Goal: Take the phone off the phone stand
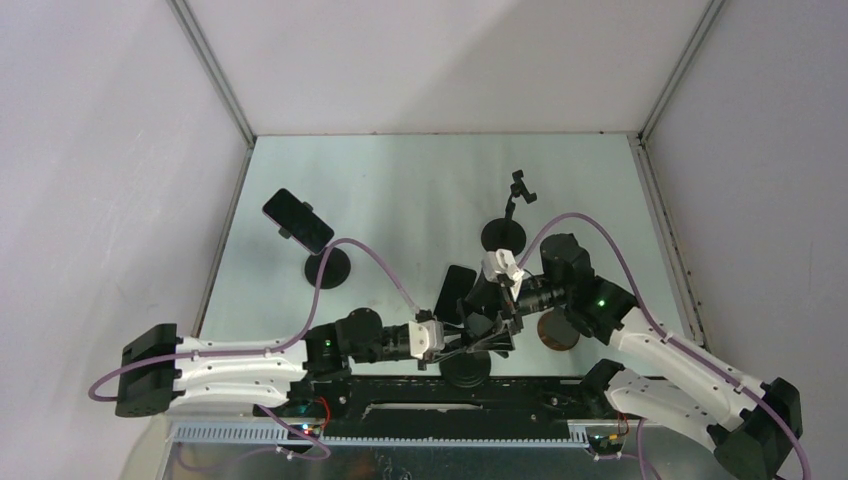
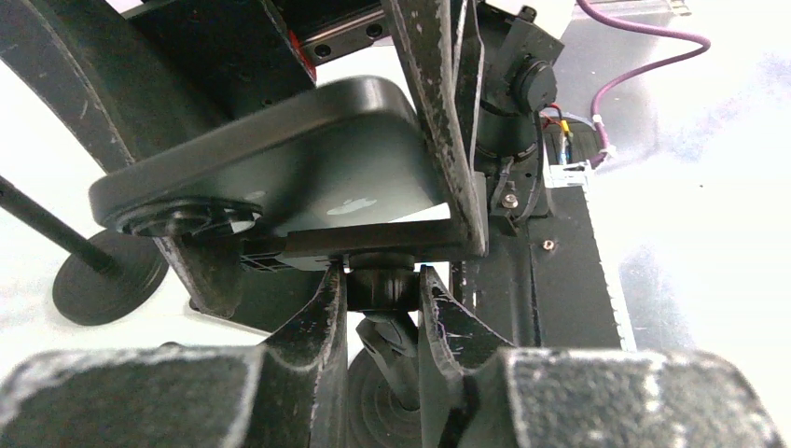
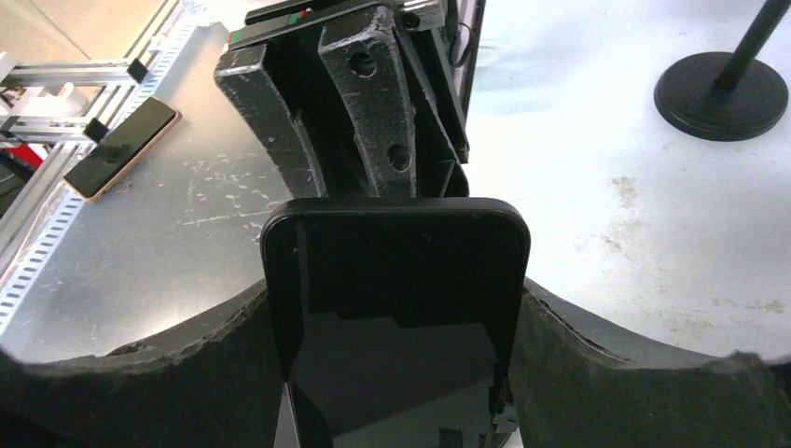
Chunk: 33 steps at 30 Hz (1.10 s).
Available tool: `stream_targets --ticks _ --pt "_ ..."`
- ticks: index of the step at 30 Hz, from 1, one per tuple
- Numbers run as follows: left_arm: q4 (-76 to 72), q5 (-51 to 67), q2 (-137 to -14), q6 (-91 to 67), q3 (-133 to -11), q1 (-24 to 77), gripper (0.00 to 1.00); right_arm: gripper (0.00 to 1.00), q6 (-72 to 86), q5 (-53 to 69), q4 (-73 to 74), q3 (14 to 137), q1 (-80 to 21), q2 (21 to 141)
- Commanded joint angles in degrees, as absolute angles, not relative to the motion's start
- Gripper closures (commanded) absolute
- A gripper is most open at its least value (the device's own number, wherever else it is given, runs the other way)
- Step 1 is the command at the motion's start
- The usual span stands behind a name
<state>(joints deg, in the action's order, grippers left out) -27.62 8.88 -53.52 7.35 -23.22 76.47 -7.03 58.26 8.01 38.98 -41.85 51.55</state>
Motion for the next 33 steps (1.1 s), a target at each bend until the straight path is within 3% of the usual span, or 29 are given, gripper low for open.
stream_targets --ticks 1,8,15,23,26,33 --pt "-27.21 29.11 -50.95 9.10 -22.46 80.83 1.00 1.00 -9.44 50.16 5.05 38.52 -37.69 50.52" --pt "-28.57 22.24 -49.16 7.22 -20.01 80.39 1.00 1.00 -6.24 54.21 6.58 38.50 -41.79 47.11" --pt "-29.24 5.84 -47.62 3.19 -18.91 75.72 1.00 1.00 -3.56 52.47 6.56 38.55 -51.34 43.48" --pt "-21.35 6.61 -43.53 3.60 -21.08 70.60 1.00 1.00 -0.89 47.97 3.27 39.26 -54.48 36.46" --pt "-17.01 4.23 -40.29 3.13 -20.99 70.58 1.00 1.00 0.52 38.03 2.57 39.29 -54.52 32.93" --pt "-5.90 -9.15 -27.97 1.85 -21.98 70.58 1.00 1.00 19.94 -11.18 11.91 39.29 -54.65 34.73"
